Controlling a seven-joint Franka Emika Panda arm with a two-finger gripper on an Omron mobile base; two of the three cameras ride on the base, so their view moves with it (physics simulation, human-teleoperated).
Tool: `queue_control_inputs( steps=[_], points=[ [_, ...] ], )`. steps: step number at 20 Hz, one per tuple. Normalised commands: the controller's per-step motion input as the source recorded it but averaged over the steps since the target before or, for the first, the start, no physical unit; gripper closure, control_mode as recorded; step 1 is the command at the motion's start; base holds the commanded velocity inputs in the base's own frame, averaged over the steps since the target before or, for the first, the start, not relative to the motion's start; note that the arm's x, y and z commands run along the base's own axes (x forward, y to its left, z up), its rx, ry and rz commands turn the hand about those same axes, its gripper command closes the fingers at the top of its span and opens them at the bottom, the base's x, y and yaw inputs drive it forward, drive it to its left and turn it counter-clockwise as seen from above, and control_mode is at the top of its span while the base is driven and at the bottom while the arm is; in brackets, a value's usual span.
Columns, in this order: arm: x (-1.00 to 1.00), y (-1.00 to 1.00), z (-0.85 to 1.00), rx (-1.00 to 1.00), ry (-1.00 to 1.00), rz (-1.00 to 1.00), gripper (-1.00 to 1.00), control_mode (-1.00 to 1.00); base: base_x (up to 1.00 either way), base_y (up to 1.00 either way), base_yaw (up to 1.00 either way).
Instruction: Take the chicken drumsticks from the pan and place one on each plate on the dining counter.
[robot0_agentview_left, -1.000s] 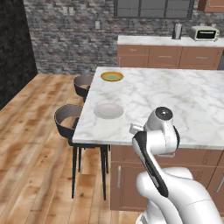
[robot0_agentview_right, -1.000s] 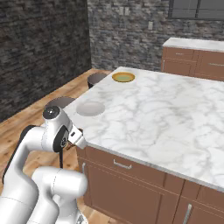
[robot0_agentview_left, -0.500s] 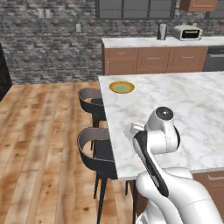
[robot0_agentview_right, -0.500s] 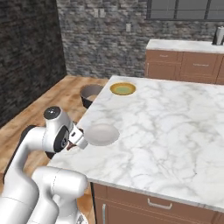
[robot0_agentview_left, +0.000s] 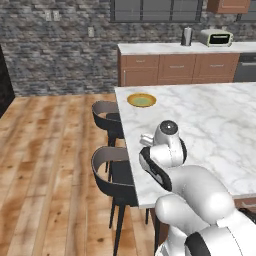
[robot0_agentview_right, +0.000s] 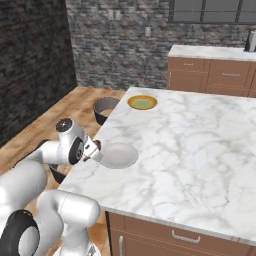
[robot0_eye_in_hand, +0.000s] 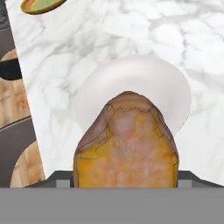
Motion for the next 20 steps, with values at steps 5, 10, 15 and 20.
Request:
queue_control_inputs(
  steps=[5, 10, 15, 20],
  points=[
    [0.94, -0.30, -0.03, 0.00, 0.19, 0.00, 1.00, -1.00, 0.00, 0.00, 0.00],
    [0.65, -0.12, -0.26, -0.01, 0.13, 0.00, 1.00, -1.00, 0.00, 0.00, 0.00],
    [0.26, -0.26, -0.46, 0.00, 0.10, 0.00, 1.00, -1.00, 0.00, 0.00, 0.00],
    [0.04, -0.24, -0.54, -0.01, 0.08, 0.00, 1.00, -1.00, 0.00, 0.00, 0.00]
  ],
)
